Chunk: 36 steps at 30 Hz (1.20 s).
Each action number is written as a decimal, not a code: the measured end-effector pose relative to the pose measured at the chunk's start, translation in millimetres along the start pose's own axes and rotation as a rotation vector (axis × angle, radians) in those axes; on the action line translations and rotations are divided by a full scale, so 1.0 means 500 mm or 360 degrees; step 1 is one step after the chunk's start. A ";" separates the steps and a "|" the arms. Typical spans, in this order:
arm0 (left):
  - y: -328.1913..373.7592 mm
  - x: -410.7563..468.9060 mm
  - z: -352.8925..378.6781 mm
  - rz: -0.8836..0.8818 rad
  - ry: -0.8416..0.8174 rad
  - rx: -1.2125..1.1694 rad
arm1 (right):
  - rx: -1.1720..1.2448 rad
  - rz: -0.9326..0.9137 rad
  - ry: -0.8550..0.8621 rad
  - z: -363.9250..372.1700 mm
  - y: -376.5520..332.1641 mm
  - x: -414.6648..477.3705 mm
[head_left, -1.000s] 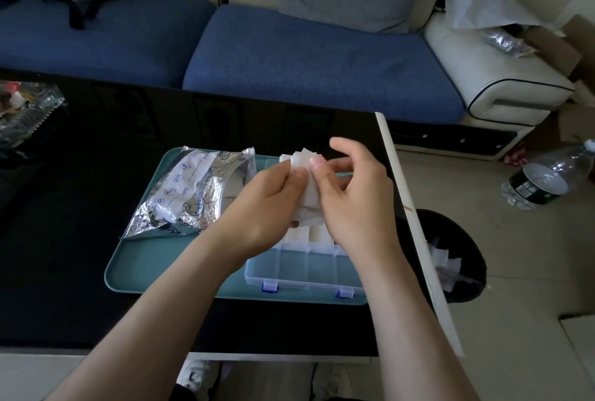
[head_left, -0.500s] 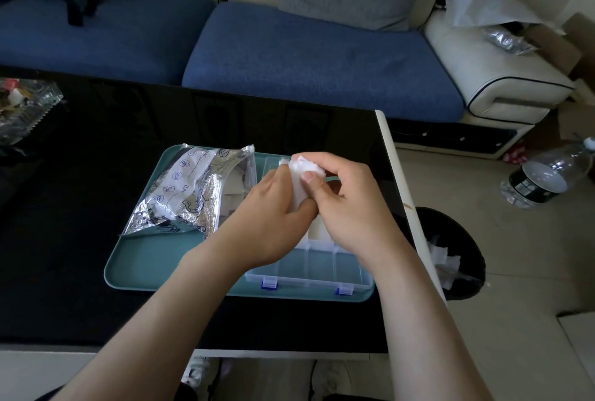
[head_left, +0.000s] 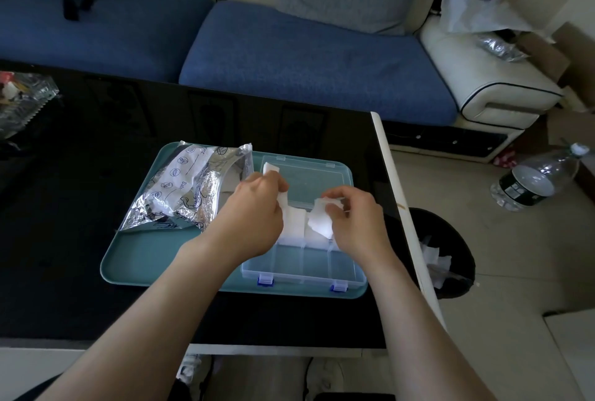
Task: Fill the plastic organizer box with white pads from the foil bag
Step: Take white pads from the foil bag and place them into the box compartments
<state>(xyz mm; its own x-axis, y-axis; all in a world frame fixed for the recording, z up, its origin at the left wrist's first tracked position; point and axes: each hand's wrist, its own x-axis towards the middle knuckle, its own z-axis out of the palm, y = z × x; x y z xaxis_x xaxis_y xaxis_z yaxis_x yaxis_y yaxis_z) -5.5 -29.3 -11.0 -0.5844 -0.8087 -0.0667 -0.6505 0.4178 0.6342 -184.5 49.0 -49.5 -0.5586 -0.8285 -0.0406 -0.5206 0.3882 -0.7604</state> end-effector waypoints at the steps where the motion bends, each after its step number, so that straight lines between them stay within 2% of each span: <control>1: -0.001 0.001 0.001 0.0009 0.0005 0.0014 | -0.0008 -0.0004 0.0000 0.004 0.001 0.001; 6: -0.008 0.003 0.004 0.0032 -0.0041 0.0058 | -0.0088 0.0037 -0.0074 0.017 0.001 0.008; 10: -0.019 0.002 0.003 0.0076 -0.0180 0.0128 | -0.0206 0.0073 -0.0186 0.027 0.005 0.011; 16: -0.037 0.002 0.011 0.0101 -0.0352 0.0156 | -0.0467 -0.0042 -0.0064 0.046 0.008 0.021; 23: -0.040 0.002 0.010 0.0153 -0.0324 0.0087 | -0.0796 -0.0237 0.0127 0.039 -0.006 0.017; 29: -0.042 0.005 0.006 0.0145 -0.0239 0.0050 | -0.0906 -0.0271 0.0159 0.040 -0.011 0.017; 36: -0.038 0.004 0.007 0.0124 -0.0236 0.0031 | -0.0813 -0.0298 0.0138 0.048 0.001 0.019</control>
<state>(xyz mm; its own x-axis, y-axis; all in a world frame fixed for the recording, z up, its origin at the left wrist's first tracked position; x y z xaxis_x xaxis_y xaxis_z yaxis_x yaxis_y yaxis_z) 4.2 -37.5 -25.9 -0.6977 -0.7042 -0.1315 -0.6088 0.4861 0.6269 -174.5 31.8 -65.7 -0.4662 -0.8743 0.1354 -0.8514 0.4017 -0.3374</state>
